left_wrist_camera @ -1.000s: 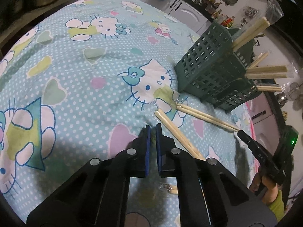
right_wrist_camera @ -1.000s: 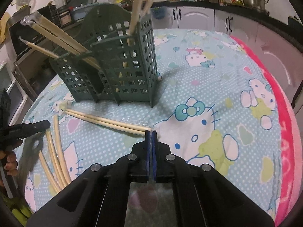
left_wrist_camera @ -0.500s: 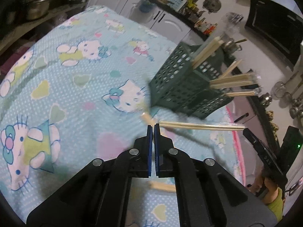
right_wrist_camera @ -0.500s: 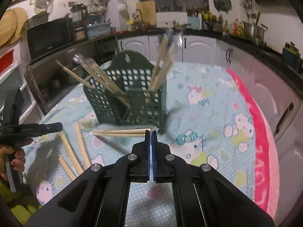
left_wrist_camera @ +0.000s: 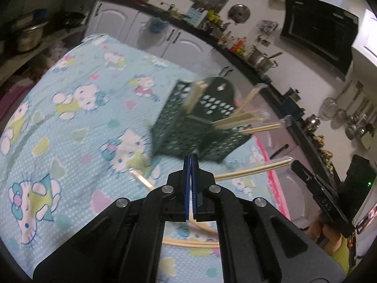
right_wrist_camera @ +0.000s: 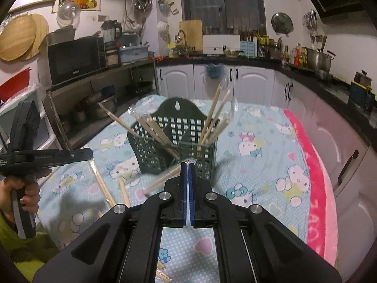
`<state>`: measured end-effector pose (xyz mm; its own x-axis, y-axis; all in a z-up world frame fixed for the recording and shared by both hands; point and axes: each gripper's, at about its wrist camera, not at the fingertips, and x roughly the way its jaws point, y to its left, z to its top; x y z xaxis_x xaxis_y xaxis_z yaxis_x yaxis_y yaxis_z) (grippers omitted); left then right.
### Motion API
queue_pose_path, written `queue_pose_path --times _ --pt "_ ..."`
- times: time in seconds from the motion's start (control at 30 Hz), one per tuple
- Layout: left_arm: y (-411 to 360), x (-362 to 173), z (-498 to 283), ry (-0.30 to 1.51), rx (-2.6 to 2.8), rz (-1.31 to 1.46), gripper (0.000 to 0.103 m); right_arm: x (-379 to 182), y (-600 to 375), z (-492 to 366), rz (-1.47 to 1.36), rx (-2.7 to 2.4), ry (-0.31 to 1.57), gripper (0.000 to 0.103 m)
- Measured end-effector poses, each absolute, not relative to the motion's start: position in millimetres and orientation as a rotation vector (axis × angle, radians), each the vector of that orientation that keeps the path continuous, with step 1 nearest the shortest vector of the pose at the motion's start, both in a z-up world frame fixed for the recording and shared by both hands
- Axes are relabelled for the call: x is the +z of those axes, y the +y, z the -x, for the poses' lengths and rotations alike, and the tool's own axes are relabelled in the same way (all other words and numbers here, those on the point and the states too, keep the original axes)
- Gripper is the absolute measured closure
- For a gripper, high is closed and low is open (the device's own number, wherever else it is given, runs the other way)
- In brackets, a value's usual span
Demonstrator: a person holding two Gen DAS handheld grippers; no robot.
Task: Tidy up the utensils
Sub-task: 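Lift both held chopsticks and carry them over the green caddy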
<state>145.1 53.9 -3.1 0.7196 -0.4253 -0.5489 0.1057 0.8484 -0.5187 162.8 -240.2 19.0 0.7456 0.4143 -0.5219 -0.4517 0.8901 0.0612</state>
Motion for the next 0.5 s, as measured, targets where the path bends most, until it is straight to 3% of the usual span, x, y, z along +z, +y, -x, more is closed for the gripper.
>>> queue_pose_path --times 0.5 --pt "-5 62 -151 0.630 -0.452 0.369 0.103 54 -249 -138 0.072 0.463 0.464 0.102"
